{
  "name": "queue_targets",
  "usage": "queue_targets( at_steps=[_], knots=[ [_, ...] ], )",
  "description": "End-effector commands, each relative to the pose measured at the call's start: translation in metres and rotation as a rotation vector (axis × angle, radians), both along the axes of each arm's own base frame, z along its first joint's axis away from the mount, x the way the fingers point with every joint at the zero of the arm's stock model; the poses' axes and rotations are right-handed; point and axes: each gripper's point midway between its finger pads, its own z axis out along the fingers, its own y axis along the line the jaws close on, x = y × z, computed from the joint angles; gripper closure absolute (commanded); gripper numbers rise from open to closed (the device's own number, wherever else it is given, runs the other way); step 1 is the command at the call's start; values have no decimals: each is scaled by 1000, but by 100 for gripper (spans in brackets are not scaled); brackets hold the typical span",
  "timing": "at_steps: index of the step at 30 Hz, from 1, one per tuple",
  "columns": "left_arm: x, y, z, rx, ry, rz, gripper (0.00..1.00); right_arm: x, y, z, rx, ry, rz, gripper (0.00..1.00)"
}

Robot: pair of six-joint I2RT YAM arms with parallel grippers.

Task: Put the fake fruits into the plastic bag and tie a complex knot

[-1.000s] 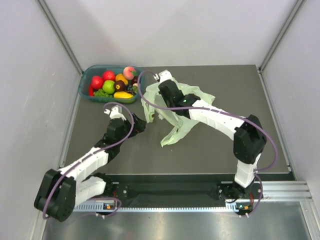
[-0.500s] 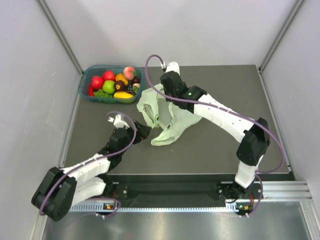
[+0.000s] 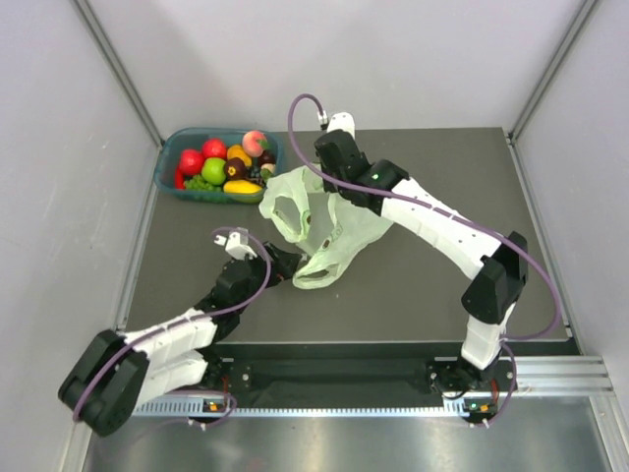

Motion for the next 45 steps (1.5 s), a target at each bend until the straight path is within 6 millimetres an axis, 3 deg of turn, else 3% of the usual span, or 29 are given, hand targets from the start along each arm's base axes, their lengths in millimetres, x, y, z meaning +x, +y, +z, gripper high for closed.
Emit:
queue_targets(
  at_steps=[1, 9, 13, 17, 20, 21, 22, 26, 27, 31, 34, 38, 39, 40, 42, 43, 45],
  knots=[
    [21, -9, 20, -9, -61, 20, 6, -2, 0, 24, 69, -16, 3, 100],
    [61, -18, 13, 45, -41, 91, 7, -13, -4, 33, 101, -11, 16, 100],
    [80, -33, 10, 46, -26, 74, 15, -15, -9, 34, 99, -16, 8, 100],
    [94, -47, -6, 36, 5, 58, 34, -15, -17, 40, 80, -37, -13, 100],
    [106, -52, -14, 52, 2, 54, 70, -13, -34, 44, 31, -60, -64, 100],
    [109, -53, -17, 58, 13, 47, 92, -11, -47, 46, 0, -77, -111, 100],
    [110, -56, -20, 61, 25, 28, 100, -10, -56, 45, -24, -80, -134, 100],
    [119, -59, -34, 76, 65, 14, 100, -3, -102, 37, -97, -76, -238, 100],
    [119, -58, -37, 76, 72, 15, 100, 0, -119, 43, -86, -81, -271, 100],
    [121, -61, -48, 89, 93, -10, 100, -1, -156, 47, -111, -91, -336, 100],
    [123, -72, -54, 88, 104, -57, 98, -3, -165, 48, -110, -93, -343, 100],
    [121, -88, -37, 84, 67, -145, 47, -1, -158, 40, -121, -71, -309, 100],
    [121, -87, -31, 91, 54, -142, 40, 0, -157, 38, -125, -68, -304, 100],
    [121, -87, -17, 94, 27, -144, 35, 1, -156, 37, -131, -68, -299, 100],
    [116, -84, -12, 133, 27, -158, 29, 5, -154, 32, -143, -58, -298, 100],
    [115, -84, 6, 133, -7, -170, 27, 6, -153, 30, -147, -55, -294, 100],
    [107, -81, 12, 149, -1, -181, 26, 10, -148, 24, -151, -42, -285, 100]
  ],
)
